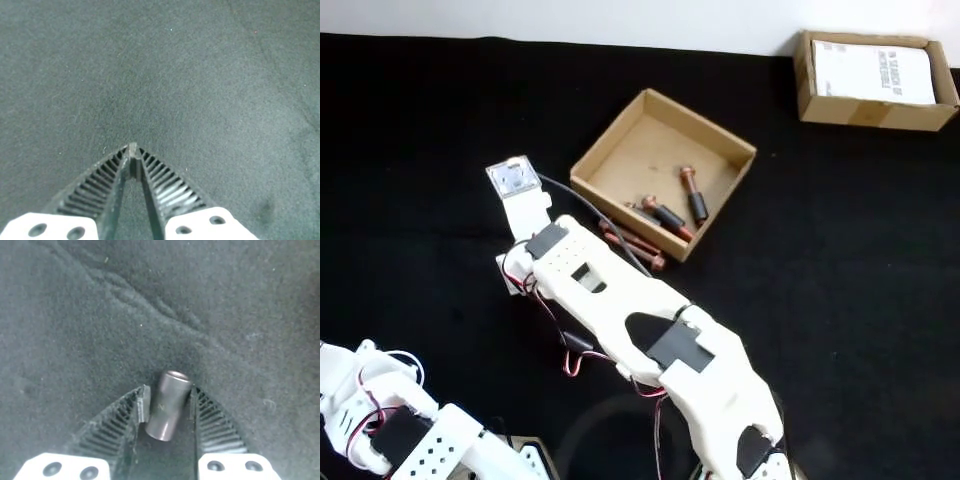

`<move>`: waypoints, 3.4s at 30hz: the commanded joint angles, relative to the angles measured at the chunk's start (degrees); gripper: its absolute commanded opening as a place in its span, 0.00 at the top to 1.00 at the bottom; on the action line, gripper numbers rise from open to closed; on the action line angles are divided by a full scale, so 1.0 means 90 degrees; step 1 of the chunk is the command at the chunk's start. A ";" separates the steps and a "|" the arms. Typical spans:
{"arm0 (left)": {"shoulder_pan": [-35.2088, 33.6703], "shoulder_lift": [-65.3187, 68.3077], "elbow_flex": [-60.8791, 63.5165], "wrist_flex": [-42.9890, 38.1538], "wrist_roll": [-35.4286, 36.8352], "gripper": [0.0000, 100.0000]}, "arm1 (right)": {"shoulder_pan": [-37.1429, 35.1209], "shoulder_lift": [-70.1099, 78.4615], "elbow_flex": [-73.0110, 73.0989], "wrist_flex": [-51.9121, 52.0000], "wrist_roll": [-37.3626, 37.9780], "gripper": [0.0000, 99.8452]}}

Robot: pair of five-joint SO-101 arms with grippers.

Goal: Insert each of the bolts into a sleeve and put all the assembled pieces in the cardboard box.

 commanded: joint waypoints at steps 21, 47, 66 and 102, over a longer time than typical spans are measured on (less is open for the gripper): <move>0.0484 -0.0054 0.0103 0.0029 0.0000 0.99 | 0.1206 -0.1021 -0.1118 0.0386 0.0010 0.99; 0.2212 -0.0015 0.0083 0.0684 -0.0400 0.99 | 0.4869 -0.8357 0.1402 0.3756 0.0410 0.99; 0.4996 0.2115 -0.2466 0.1289 -0.0440 0.99 | 0.9480 -1.5116 0.9910 0.0103 0.3145 0.99; 0.9714 1.4071 -1.2254 0.3829 -0.6515 0.86 | 1.2068 -1.4969 1.2283 -0.3844 0.3096 0.99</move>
